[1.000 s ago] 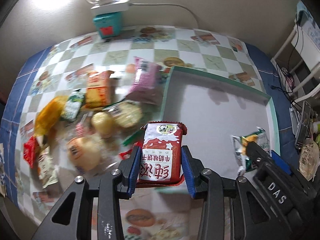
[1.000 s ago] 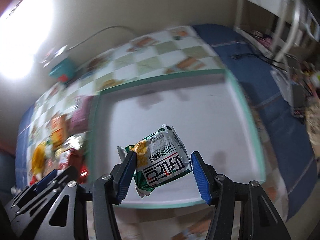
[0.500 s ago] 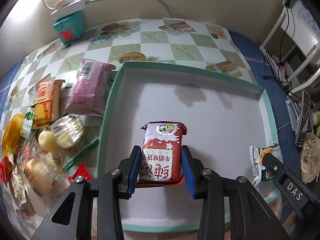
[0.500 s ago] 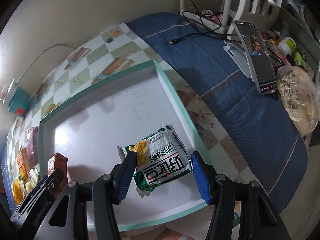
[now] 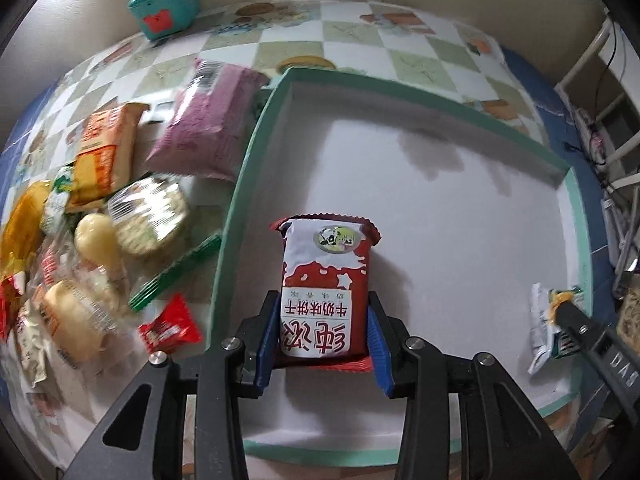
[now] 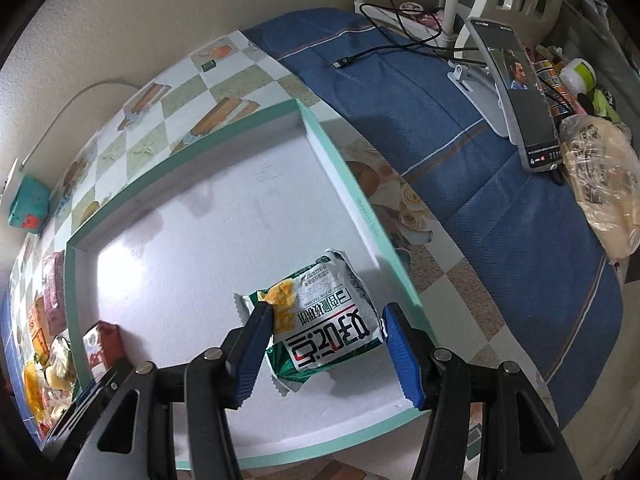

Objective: Organize snacks
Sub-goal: 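Carry the red-and-white pack with the left gripper while the right carries the green bag into the tray, then open both grippers to drop the packs in the tray and withdraw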

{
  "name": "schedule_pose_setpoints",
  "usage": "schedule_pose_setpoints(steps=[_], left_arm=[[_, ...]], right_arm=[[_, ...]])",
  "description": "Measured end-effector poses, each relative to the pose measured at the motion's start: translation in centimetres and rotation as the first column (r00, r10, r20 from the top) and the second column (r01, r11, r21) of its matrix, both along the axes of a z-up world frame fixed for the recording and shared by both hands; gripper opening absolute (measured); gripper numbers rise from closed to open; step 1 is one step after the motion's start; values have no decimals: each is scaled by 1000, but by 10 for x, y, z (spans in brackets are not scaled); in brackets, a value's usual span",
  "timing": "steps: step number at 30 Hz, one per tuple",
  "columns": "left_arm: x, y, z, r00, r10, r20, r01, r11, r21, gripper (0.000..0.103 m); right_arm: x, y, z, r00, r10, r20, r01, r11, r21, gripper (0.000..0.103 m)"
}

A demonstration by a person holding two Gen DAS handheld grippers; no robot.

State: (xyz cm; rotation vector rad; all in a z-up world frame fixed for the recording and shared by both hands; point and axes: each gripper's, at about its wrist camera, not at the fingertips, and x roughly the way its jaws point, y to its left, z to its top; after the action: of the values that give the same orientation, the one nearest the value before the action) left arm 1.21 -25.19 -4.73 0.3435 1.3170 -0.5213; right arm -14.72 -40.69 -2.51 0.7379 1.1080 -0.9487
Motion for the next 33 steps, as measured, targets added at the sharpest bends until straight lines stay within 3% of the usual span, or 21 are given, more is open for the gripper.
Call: schedule_pose_setpoints(steps=[9,17,19,21,23,28,33], left_arm=[[-13,25,0,999,38,-19,-37,998,53,43],[-18,44,2,998,54,-43,-52,998,45,44],[-21,47,3,997,33,-71,-31,999,28,55],[-21,43,6,995,19,-93,-20,1000,-6,74],[-25,42,15,998,8,-62,-8,1000,-11,86],[-18,52,40,999,38,-24,-39,998,-59,90],[12,93,75,984,180,7,-177,974,-138,94]], right_arm=[[2,3,1,1000,15,-18,-15,1000,-1,61],[7,11,3,999,32,-32,-33,999,-21,71],[10,15,5,998,47,-34,-48,998,-30,73],[14,20,8,997,63,-34,-65,997,-44,75],[16,24,12,996,79,-30,-81,995,-59,75],[15,29,21,997,81,-17,-82,992,-91,84],[20,42,29,993,118,-2,-118,986,-115,86]])
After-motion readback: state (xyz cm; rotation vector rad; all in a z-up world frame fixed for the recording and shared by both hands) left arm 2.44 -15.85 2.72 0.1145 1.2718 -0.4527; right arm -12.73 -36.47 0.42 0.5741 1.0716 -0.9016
